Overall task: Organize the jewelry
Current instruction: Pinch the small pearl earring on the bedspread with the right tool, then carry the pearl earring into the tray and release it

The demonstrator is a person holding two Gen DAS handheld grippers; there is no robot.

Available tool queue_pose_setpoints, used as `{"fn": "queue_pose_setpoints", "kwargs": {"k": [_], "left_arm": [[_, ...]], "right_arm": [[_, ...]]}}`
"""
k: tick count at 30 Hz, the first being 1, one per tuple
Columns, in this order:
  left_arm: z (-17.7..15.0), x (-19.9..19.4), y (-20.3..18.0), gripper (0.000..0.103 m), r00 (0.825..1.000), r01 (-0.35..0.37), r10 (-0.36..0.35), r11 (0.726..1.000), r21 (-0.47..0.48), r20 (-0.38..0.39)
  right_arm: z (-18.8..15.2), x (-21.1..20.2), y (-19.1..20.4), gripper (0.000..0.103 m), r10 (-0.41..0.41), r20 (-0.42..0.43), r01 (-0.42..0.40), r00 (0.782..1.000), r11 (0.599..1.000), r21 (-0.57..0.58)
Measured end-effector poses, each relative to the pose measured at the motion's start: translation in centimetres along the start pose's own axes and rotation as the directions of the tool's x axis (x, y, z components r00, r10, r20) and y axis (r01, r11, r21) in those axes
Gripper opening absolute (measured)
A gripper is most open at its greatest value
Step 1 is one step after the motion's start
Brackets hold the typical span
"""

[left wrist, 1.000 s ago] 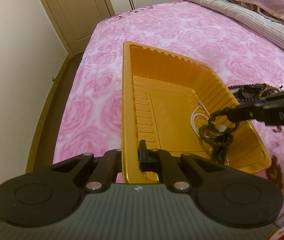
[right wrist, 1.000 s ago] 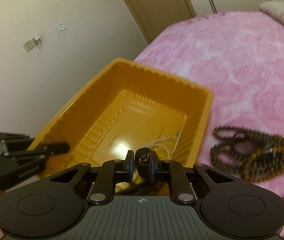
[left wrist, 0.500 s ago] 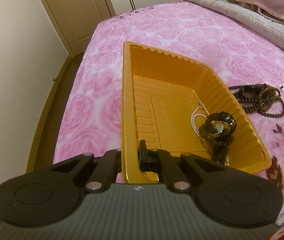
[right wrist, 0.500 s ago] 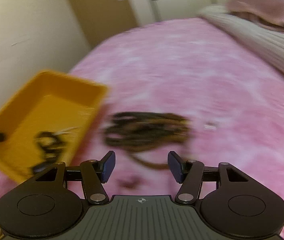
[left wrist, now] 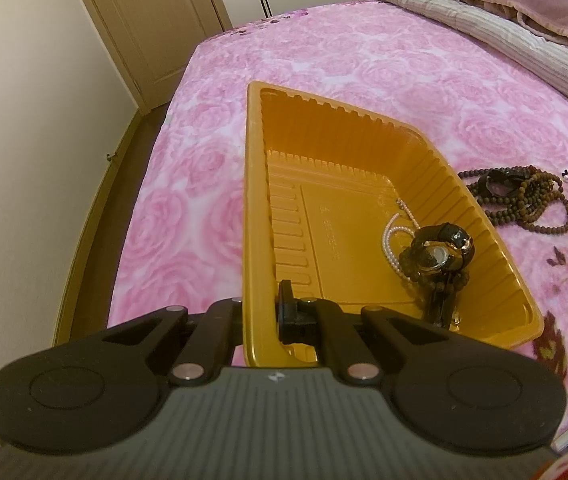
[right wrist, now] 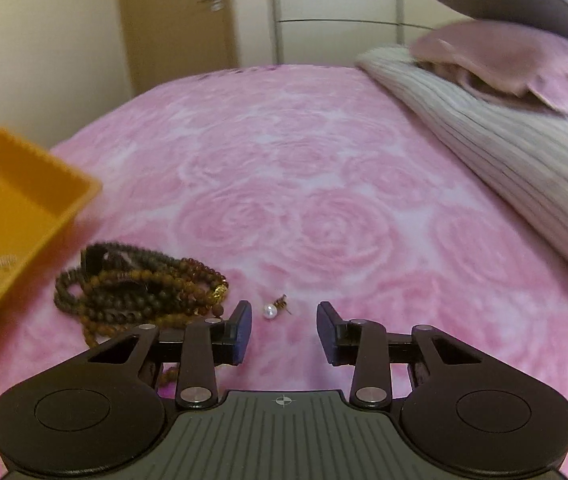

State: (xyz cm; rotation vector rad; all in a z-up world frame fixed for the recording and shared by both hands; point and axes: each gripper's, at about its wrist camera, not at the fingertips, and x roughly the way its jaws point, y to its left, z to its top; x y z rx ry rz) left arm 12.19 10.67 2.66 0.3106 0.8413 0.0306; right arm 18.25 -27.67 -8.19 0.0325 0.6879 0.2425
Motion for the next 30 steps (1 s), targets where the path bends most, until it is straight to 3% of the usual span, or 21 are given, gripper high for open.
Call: {"fn": "queue_pose_setpoints", "kwargs": {"k": [7,12,19,25,30], "left_arm": [[0.1,0.1,0.0,0.002,1.000,-0.001,0.001,1.000,0.000,-0.001],[0.1,0.2,-0.1,0.002,1.000,-0.004,0.004,1.000,0.000,-0.003],[0.1,0.2,-0.1,0.002,1.000,-0.004,0.004,1.000,0.000,-0.002],[0.1,0.1,-0.2,0.003,1.000,-0.003,0.003,1.000,0.001,0.001],[0.0,0.1,-0.3,0.003,1.000,-0.003,0.003,1.000,0.003,0.003]], "right_arm": [[0.0,2.8,0.5,0.029,0.003,-0.032,-0.008,0.999,0.988,-0.152],[-0.2,3.3,1.0,0.012,0.001,-0.040,-0.009,0.999,0.981,-0.195],[-0.3,1.3,2.0,0.011,-0.022,-0.005,0.021,1.000,0.978,-0.208],[0.7,-2.1,4.2,0.011,0.050,0.041,-0.042,0.998,0.983,-0.179],[1.5,-5.2,7.9,0.011,0.195,0.057,-0.184,0.979,0.971,-0.154]]}}
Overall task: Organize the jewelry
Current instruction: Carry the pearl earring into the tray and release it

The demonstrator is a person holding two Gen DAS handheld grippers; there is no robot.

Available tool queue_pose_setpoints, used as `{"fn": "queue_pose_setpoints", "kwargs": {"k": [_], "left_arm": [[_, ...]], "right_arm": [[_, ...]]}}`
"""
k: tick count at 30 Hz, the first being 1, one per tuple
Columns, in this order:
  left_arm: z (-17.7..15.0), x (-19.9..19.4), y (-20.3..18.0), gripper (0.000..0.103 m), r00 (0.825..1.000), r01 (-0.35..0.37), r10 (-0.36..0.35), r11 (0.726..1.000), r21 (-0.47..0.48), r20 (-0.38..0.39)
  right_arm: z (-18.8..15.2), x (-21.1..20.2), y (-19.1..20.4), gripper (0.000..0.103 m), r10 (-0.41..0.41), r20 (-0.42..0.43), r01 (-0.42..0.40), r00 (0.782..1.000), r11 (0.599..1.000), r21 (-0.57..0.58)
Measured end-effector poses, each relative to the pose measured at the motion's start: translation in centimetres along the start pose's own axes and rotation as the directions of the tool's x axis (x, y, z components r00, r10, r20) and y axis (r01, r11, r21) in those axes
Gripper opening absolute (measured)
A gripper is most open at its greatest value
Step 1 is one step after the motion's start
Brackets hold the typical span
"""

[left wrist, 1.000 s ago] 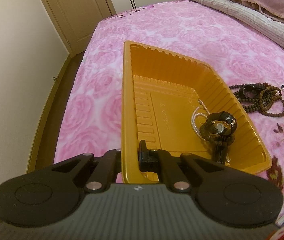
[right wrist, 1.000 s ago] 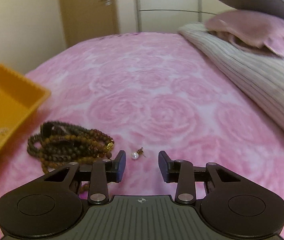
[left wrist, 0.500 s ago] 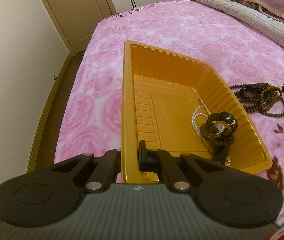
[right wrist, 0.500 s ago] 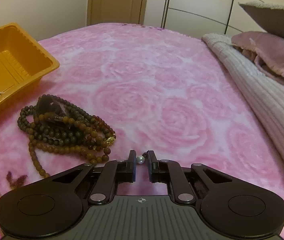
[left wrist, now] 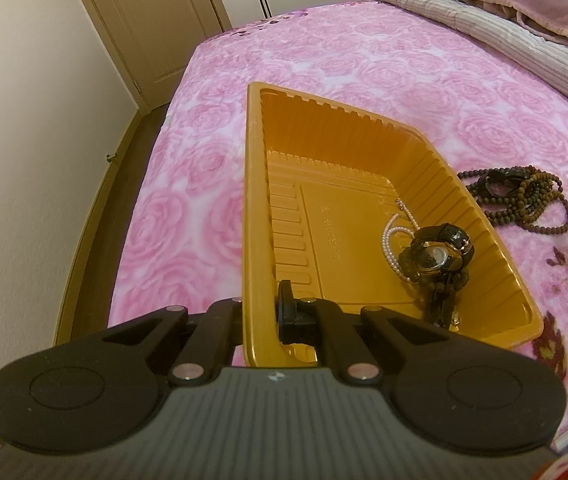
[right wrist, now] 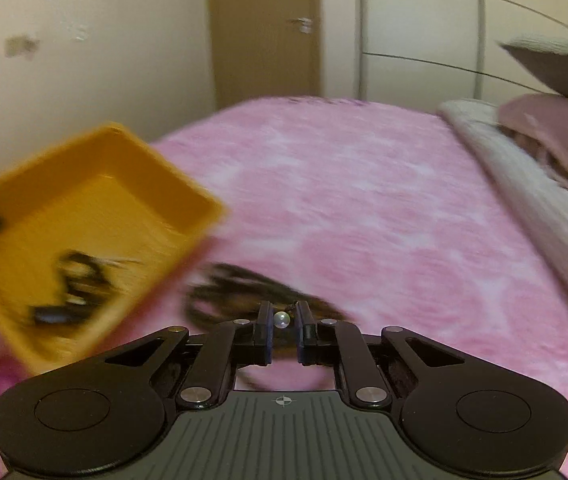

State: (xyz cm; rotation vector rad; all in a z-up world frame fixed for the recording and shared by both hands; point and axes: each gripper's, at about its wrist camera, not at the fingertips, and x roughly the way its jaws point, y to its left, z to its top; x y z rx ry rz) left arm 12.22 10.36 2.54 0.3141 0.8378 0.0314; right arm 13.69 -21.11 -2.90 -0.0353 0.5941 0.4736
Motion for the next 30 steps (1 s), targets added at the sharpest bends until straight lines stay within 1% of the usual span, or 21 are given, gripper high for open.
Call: {"fn": "queue_pose_setpoints", "kwargs": {"k": [3,6,11,17,26,30], "left_arm": [[0.0,0.0,0.0,0.003,1.000,0.001,-0.001,1.000,0.001,0.002],[0.0,0.0,0.0,0.003,1.000,0.002,-0.002,1.000,-0.001,0.002],[0.0,0.0,0.0,0.003,1.000,0.003,-0.003,1.000,0.000,0.003],[0.0,0.0,0.0,0.003,1.000,0.002,-0.002,1.000,0.001,0.003],[0.0,0.0,-0.1,0.003,1.000,0.003,-0.003,1.000,-0.001,0.005],[0.0,-0.1,-0.1,0.003,1.000,0.006,-0.006,1.000,-0.003,0.007]], "right_arm": [[0.6,-0.6,3.0,0.011,0.084,0.007,-0.084,0.996,0.996,-0.030],[1.0,-0.7,5.7,0.011,0.153,0.004,-0.152,0.988,0.987,-0.055],[1.1,-0.1,8.4,0.011,0.215,-0.006,-0.214,0.977,0.974,-0.074],[1.1,0.7,10.2,0.011,0.250,-0.013,-0.250,0.968,0.964,-0.089],[1.2,2.1,11.0,0.011,0.259,-0.048,-0.263,0.965,0.960,-0.097],[0.9,2.8,11.3,0.011,0.284,-0.074,-0.290,0.956,0.953,-0.091]]}}
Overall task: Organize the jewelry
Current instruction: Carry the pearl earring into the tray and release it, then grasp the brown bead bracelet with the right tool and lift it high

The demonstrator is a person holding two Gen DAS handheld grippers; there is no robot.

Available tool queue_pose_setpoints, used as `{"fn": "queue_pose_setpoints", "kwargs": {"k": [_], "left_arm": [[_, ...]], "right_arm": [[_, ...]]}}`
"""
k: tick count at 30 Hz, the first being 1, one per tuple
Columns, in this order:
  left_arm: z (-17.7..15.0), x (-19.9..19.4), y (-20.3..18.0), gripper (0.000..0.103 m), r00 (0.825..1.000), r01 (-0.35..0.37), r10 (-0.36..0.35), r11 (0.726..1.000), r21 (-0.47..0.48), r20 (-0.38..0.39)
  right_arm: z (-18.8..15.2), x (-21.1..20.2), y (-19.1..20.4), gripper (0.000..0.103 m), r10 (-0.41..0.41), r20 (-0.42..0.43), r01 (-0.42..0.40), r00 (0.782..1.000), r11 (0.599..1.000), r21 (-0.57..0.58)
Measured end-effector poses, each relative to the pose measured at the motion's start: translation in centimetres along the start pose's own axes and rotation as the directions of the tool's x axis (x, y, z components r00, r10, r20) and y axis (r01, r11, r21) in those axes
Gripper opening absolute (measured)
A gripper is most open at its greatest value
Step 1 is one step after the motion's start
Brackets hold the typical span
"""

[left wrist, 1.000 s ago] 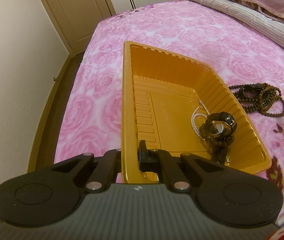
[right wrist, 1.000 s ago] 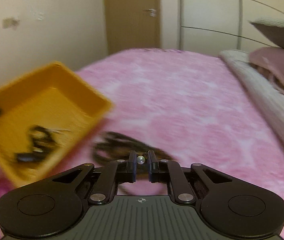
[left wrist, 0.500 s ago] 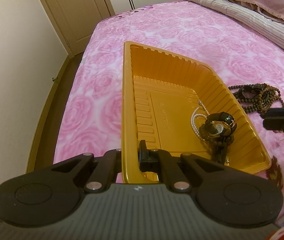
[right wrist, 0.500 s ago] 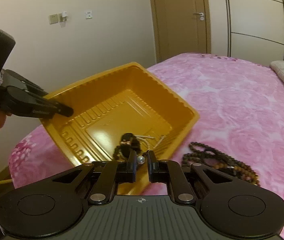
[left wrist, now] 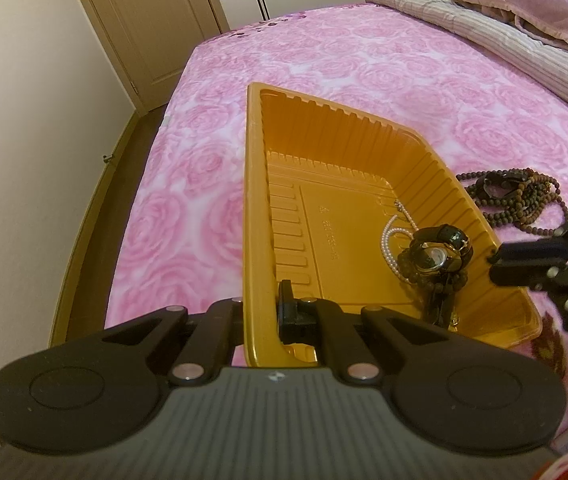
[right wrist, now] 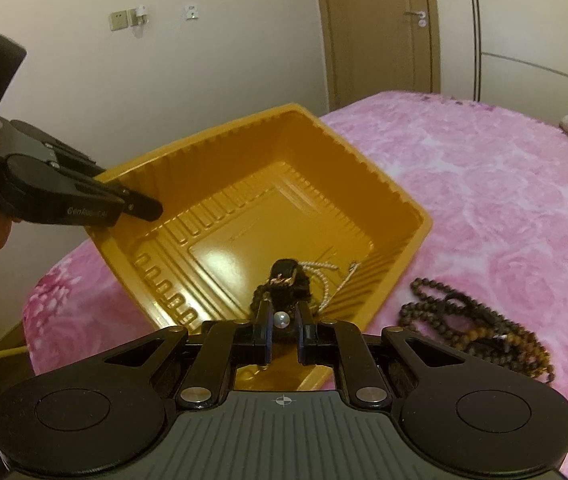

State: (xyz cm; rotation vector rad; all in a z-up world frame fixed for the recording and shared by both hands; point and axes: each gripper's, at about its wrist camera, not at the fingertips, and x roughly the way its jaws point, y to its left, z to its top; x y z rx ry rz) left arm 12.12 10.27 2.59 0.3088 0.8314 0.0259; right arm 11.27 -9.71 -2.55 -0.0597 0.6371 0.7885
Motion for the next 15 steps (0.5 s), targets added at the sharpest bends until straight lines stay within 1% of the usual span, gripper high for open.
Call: {"fn": "queue_pose_setpoints", "kwargs": {"k": [1,2,4,5,6,8,10,12,15], "left_arm": [[0.0,0.0,0.1,0.003,1.000,0.000,0.000,1.000,0.001,0.000],[-0.1,0.0,0.1,0.003,1.000,0.001,-0.001,1.000,0.000,0.001],[-0.1,0.0,0.1,0.003,1.000,0.001,-0.001,1.000,0.000,0.000],[0.0,0.0,0.1,0.003,1.000,0.001,-0.001,1.000,-0.001,0.001],[-0.1,0.0,0.1,0.003,1.000,0.001,-0.001,1.000,-0.001,0.001],[-0.1,0.0,0.1,0.003,1.000,0.001,-0.001,1.000,-0.001,0.001],[-0.1,0.0,0.1,0.003,1.000,0.001,-0.001,1.000,-0.001,0.001],[-0.1,0.0,0.2,0.003,1.000,0.001,-0.001,1.000,0.000,0.001],[-0.1,0.0,0.2,0.003,1.000,0.001,-0.001,1.000,-0.002,0.001]], "right_arm": [[-0.1,0.2,0.0,0.011,0.012,-0.004,-0.012,1.000,1.000,0.002],[-0.1,0.3,0.0,0.014,0.013,-0.007,-0.013,1.000,1.000,0.006],[-0.3,0.2,-0.1,0.037,0.004,-0.008,-0.004,1.000,1.000,0.022],[-0.5,-0.1,-0.3,0.055,0.003,-0.005,-0.003,1.000,0.999,0.034],[-0.7,-0.3,-0.5,0.058,0.001,0.001,-0.001,1.000,0.999,0.044],[-1.1,-1.2,-1.2,0.058,-0.013,0.014,0.012,1.000,0.997,0.075],[-1.8,-2.2,-2.2,0.058,-0.048,0.021,0.046,0.999,0.993,0.111],[-2.6,-3.1,-3.2,0.059,-0.093,0.018,0.090,0.995,0.987,0.134],[-4.1,-4.5,-5.2,0.059,-0.172,0.003,0.169,0.985,0.970,0.174]]}}
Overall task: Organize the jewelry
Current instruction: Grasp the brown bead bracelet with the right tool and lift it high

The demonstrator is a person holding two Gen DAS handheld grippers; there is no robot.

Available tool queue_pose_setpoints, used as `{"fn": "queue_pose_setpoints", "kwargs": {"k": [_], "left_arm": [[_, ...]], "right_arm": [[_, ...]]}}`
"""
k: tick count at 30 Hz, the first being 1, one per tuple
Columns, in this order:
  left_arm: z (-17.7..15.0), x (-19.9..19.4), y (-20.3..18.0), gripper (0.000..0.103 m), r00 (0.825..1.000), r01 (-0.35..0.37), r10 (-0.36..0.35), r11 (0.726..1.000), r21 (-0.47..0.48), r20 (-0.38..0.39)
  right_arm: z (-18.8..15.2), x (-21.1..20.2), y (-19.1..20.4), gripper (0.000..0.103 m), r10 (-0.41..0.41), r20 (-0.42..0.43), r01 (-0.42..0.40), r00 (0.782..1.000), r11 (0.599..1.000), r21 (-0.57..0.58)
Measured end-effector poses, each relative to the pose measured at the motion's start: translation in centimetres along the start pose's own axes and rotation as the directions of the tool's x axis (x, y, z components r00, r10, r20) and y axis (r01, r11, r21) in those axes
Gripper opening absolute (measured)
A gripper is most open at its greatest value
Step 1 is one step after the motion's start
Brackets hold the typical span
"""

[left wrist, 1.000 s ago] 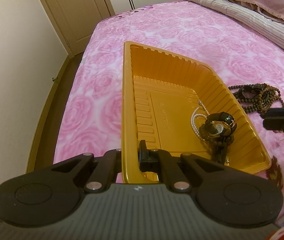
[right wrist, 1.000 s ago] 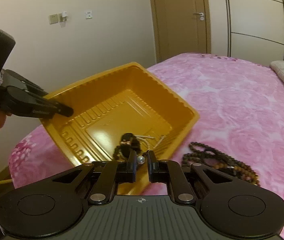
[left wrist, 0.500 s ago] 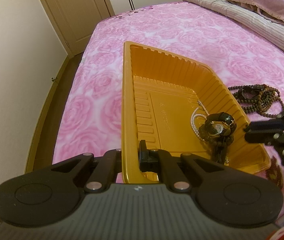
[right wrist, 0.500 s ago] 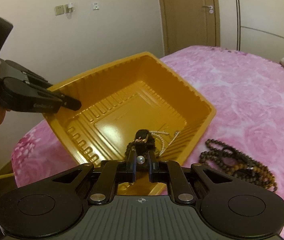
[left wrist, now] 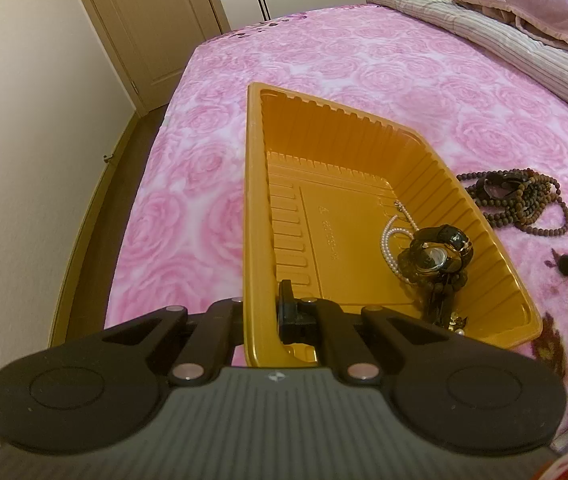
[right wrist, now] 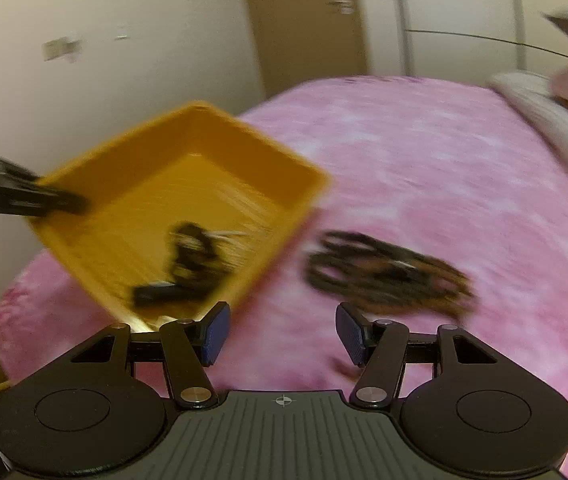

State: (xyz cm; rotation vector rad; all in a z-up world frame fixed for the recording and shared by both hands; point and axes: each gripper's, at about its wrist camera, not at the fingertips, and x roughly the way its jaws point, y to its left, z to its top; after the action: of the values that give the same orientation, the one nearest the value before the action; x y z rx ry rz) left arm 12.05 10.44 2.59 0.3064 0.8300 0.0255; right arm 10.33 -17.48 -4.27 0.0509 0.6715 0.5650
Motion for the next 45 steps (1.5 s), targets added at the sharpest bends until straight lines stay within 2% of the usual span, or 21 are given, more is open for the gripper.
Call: {"fn": "queue_pose_setpoints", "kwargs": {"k": [5,10,12,16,20,21,22,23,26,33,45], "left_arm": [[0.0,0.0,0.0,0.003,1.000,0.000,0.000,1.000,0.001,0.000],[0.0,0.0,0.0,0.003,1.000,-0.001,0.001,1.000,0.001,0.000],[0.0,0.0,0.0,0.003,1.000,-0.001,0.001,1.000,0.001,-0.001],[0.0,0.0,0.2,0.003,1.000,-0.001,0.001,1.000,0.000,-0.002],[0.0,0.0,0.2,0.003,1.000,-0.003,0.003,1.000,0.001,-0.002],[0.0,0.0,0.2,0.003,1.000,-0.003,0.003,1.000,0.001,-0.003],[0.0,0.1,0.3,0.003,1.000,-0.002,0.002,1.000,0.000,-0.003],[0.0,0.1,0.4,0.003,1.000,-0.002,0.002,1.000,-0.001,-0.003],[0.0,0.0,0.3,0.003,1.000,-0.003,0.003,1.000,0.001,-0.002],[0.0,0.1,0.3,0.003,1.000,-0.002,0.002,1.000,0.001,-0.002],[0.1,0.0,0.2,0.003,1.000,-0.001,0.001,1.000,0.002,0.002]], "right_arm": [[-1.2,-1.0,-4.1,0.058,-0.137,-0.018,0.138,0.990,0.987,0.079],[-1.2,-0.6,-7.2,0.057,-0.201,-0.010,0.200,0.980,0.972,0.120],[-0.8,0.1,-7.8,0.043,-0.209,-0.015,0.209,0.978,0.970,0.127],[-0.2,2.4,-8.8,0.035,-0.219,-0.075,0.227,0.973,0.966,0.122],[-0.1,4.1,-9.5,0.021,-0.233,-0.102,0.245,0.967,0.961,0.130],[0.0,4.2,-9.4,0.013,-0.239,-0.106,0.251,0.965,0.961,0.120],[0.1,4.3,-9.3,0.010,-0.240,-0.112,0.252,0.964,0.961,0.115],[0.2,4.2,-9.2,0.007,-0.245,-0.117,0.257,0.962,0.960,0.111],[0.5,3.2,-8.9,0.007,-0.243,-0.118,0.256,0.963,0.961,0.107],[2.1,-2.6,-7.3,0.007,-0.292,0.008,0.291,0.957,0.956,0.047],[8.4,-11.2,-5.2,0.007,-0.311,0.245,0.336,0.918,0.939,-0.067]]}}
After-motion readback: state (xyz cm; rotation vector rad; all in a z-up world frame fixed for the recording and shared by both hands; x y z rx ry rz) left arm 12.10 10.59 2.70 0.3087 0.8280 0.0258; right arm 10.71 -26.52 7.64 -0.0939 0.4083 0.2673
